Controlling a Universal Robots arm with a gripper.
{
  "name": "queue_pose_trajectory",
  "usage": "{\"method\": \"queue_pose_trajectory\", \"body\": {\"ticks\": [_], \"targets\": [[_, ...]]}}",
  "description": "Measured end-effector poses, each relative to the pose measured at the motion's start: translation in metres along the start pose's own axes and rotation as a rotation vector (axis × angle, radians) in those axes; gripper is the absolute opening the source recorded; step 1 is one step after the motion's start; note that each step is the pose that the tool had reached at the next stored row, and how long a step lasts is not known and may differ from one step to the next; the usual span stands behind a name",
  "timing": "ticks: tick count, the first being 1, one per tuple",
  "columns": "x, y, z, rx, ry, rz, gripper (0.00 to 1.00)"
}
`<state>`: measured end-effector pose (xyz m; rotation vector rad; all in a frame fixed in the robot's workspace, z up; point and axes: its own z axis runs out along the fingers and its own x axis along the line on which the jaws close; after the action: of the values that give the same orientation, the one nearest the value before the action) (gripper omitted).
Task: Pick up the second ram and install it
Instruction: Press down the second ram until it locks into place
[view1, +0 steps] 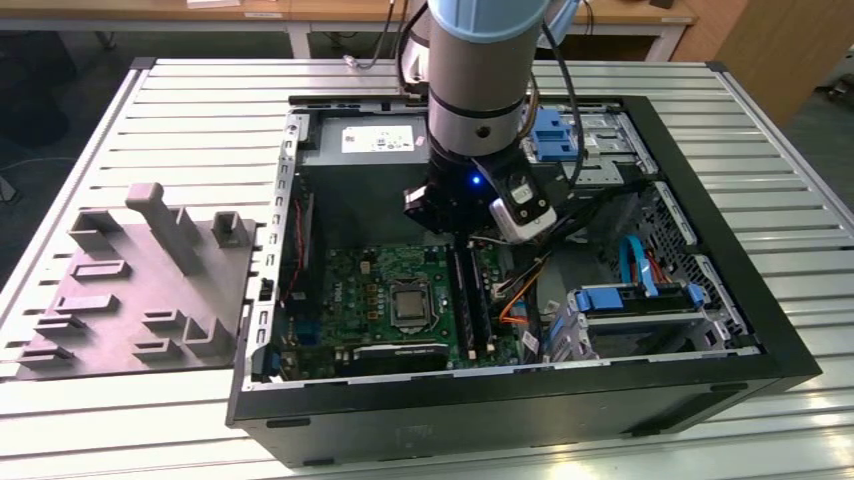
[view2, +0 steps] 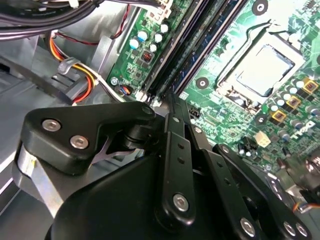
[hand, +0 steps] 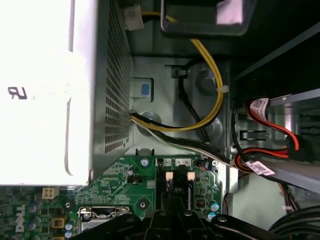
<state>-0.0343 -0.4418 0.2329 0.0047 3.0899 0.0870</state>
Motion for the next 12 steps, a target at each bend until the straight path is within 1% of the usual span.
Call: {"method": "queue_pose_trajectory", "body": {"ticks": [2, 6, 12], "targets": [[-0.0001, 0.0001, -0.0021, 0.0001, 0.0001, 0.000, 0.10], [-0.0001, 0.0000, -0.0023, 0.0001, 0.0001, 0.000, 0.10], [-0.0002, -0.0074, -0.0027, 0.0001, 0.0001, 0.000, 0.10]]}}
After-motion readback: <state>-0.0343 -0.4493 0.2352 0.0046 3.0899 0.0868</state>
